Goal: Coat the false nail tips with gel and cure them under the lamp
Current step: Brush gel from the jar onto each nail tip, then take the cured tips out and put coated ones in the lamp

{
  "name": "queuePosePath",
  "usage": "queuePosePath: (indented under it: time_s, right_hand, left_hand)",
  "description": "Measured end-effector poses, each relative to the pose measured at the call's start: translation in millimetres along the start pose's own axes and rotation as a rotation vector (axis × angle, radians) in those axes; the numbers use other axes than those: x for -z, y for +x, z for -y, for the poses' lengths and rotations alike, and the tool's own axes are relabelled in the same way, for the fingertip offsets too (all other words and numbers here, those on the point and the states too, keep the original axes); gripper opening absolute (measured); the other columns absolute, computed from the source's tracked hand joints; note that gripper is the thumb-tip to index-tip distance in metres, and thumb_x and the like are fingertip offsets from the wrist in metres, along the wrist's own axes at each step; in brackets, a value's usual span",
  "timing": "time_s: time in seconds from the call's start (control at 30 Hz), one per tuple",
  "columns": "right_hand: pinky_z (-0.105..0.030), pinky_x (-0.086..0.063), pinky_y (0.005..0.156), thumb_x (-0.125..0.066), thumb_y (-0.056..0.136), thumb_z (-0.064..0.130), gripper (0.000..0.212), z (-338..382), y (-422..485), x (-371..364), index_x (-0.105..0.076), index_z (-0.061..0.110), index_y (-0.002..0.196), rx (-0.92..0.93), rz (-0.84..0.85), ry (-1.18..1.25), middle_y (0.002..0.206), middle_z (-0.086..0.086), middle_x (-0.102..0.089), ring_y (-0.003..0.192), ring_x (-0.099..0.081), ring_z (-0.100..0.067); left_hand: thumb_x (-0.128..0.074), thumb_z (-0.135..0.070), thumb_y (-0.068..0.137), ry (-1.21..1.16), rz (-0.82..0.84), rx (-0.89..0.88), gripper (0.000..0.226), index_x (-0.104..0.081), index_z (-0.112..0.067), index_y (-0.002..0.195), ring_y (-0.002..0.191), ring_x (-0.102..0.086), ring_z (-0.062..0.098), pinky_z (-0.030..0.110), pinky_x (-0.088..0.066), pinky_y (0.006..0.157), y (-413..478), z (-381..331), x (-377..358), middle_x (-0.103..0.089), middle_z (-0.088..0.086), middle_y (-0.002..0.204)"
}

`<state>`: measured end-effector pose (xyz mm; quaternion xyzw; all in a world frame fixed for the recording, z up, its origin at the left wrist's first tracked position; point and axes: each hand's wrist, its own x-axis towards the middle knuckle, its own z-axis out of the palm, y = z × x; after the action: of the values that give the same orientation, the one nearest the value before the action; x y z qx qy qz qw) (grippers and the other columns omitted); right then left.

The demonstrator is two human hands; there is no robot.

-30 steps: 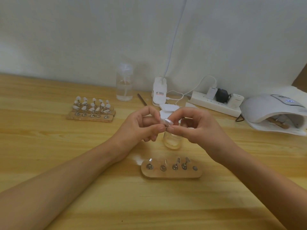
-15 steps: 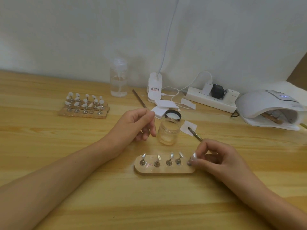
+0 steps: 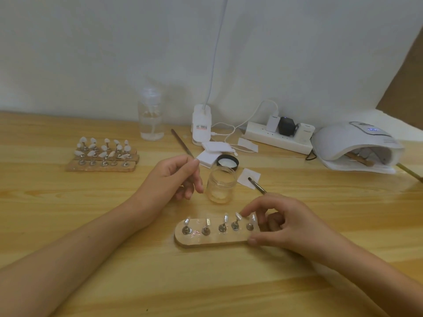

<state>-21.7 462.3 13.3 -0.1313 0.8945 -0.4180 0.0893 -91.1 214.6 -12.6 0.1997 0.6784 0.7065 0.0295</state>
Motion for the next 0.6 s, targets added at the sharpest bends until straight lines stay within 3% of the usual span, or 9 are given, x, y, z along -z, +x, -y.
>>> queuePosePath:
  time_s: [0.13,0.33,0.47,0.53,0.6]
  right_hand:
    - [-0.01,-0.04,0.068,-0.091,0.065,0.033,0.038,3.1,-1.3,1.6,-0.07,0.041,0.096,0.091,-0.01,-0.234,0.101,0.026,-0.052,0.079,-0.052,0.009]
    - [-0.015,-0.042,0.064,-0.087,0.064,0.039,0.037,-17.1,-32.7,35.4,-0.071,0.045,0.097,0.09,-0.187,-0.158,0.1,0.02,-0.057,0.069,-0.046,-0.001]
    - [-0.013,-0.041,0.062,-0.085,0.058,0.048,0.044,-52.0,-64.2,89.5,-0.069,0.054,0.098,-0.011,-0.426,-0.139,0.096,0.019,-0.061,0.064,-0.045,0.0]
    - [-0.015,-0.038,0.061,-0.087,0.062,0.035,0.037,-77.4,-68.6,119.4,-0.073,0.047,0.094,-0.074,-0.56,-0.165,0.087,0.013,-0.061,0.06,-0.042,-0.001]
    - [-0.016,-0.035,0.058,-0.089,0.066,0.02,0.039,-104.4,-67.9,145.6,-0.073,0.035,0.098,-0.132,-0.643,-0.184,0.09,0.006,-0.06,0.058,-0.037,-0.005]
  left_hand:
    - [-0.055,-0.043,0.087,-0.015,-0.031,-0.012,0.031,-0.058,-0.019,0.068,0.047,-0.048,0.011,0.015,-0.037,0.043,-1.5,0.1,0.6,-0.062,0.005,0.062]
    - [-0.057,-0.049,0.081,-0.004,-0.141,-0.059,0.037,-0.055,-0.017,0.063,0.039,-0.038,0.016,0.015,-0.032,0.037,-7.4,-4.5,2.3,-0.049,0.007,0.052]
    - [-0.054,-0.046,0.094,0.291,-0.034,-0.285,0.037,-0.057,-0.023,0.066,0.037,-0.044,0.016,0.016,-0.033,0.038,-19.3,-7.4,-12.7,-0.055,0.0,0.048]
    - [-0.049,-0.042,0.092,0.556,0.1,-0.469,0.023,-0.059,-0.034,0.073,0.043,-0.05,0.003,0.015,-0.042,0.042,-23.2,-11.0,-29.9,-0.062,-0.012,0.059]
    - [-0.046,-0.043,0.097,0.892,0.266,-0.696,0.022,-0.061,-0.04,0.081,0.058,-0.051,-0.009,0.013,-0.047,0.049,-20.0,-15.2,-52.9,-0.061,-0.025,0.073]
